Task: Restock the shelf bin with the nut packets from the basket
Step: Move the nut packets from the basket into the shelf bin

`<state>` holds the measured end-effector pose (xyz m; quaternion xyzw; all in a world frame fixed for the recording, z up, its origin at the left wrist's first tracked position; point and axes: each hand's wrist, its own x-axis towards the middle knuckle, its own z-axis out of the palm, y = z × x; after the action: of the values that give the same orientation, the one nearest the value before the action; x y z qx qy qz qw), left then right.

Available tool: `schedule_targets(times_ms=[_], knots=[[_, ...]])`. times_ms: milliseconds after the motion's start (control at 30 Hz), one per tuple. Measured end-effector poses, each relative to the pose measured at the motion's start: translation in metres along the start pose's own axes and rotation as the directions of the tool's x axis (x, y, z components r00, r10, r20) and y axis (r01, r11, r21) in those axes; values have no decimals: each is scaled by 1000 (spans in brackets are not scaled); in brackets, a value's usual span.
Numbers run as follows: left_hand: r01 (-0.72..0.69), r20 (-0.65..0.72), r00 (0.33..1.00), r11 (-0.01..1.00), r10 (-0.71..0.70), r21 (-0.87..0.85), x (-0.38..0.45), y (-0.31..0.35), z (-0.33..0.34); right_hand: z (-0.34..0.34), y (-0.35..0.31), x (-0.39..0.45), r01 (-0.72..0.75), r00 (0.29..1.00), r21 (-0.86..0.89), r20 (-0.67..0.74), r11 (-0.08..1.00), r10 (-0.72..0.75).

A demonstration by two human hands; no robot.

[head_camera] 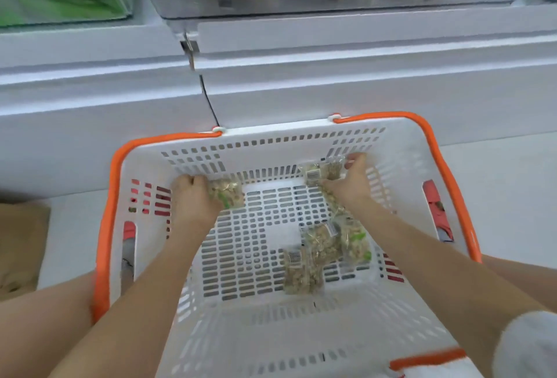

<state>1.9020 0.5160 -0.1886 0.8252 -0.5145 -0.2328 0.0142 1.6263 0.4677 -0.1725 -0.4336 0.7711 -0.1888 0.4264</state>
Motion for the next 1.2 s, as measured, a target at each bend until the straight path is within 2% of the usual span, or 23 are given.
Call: schedule_targets(times_ms=[133, 300, 433, 500, 567, 600, 667, 733, 767, 833, 933, 1067, 1133, 1200], knots=[[-104, -51, 991, 955, 123, 277, 2, -4, 15, 16, 14, 3, 11, 996, 79, -89, 997, -4], [-214, -67, 967, 922, 248, 324, 1, -14, 20, 33, 16, 0, 20, 990, 16, -138, 1000, -18], [-308, -73, 931, 876, 358, 371, -3, -27, 23, 41, 8, 1, 24, 976, -243, -205, 970, -75], [-376, -41, 902, 826, 431, 420, -6, -32, 24, 43, 9, -2, 39, 982, -374, -158, 927, -105], [-375, 2, 912, 831, 410, 410, -10, -28, 19, 42, 12, -9, 97, 983, -482, -90, 871, -159], [-355, 28, 927, 853, 373, 383, -12, -26, 16, 41, 14, -14, 150, 977, -502, -58, 852, -206], [-283, 21, 958, 929, 286, 238, -16, -19, 8, 37, 16, -26, 281, 952, -431, 11, 858, -307], [-159, 10, 987, 985, 160, -62, -23, -4, -8, 31, 13, -40, 374, 926, -314, 83, 873, -367], [-77, 32, 996, 970, 86, -230, -26, 5, -16, 28, 10, -47, 408, 913, -282, 110, 868, -393], [59, 126, 992, 874, 3, -483, -32, 21, -33, 21, -1, -62, 469, 883, -246, 153, 848, -444], [200, 285, 958, 625, 37, -755, -40, 35, -54, 6, -25, -81, 574, 819, -268, 199, 774, -539], [282, 371, 919, 434, 134, -856, -62, 56, -84, -16, -57, -104, 722, 683, -300, 164, 624, -711], [343, 397, 904, 284, 158, -895, -77, 68, -100, -27, -70, -116, 753, 646, -285, 145, 593, -750], [371, 403, 895, 182, 192, -911, -91, 77, -118, -40, -82, -130, 779, 624, -215, 172, 589, -763]])
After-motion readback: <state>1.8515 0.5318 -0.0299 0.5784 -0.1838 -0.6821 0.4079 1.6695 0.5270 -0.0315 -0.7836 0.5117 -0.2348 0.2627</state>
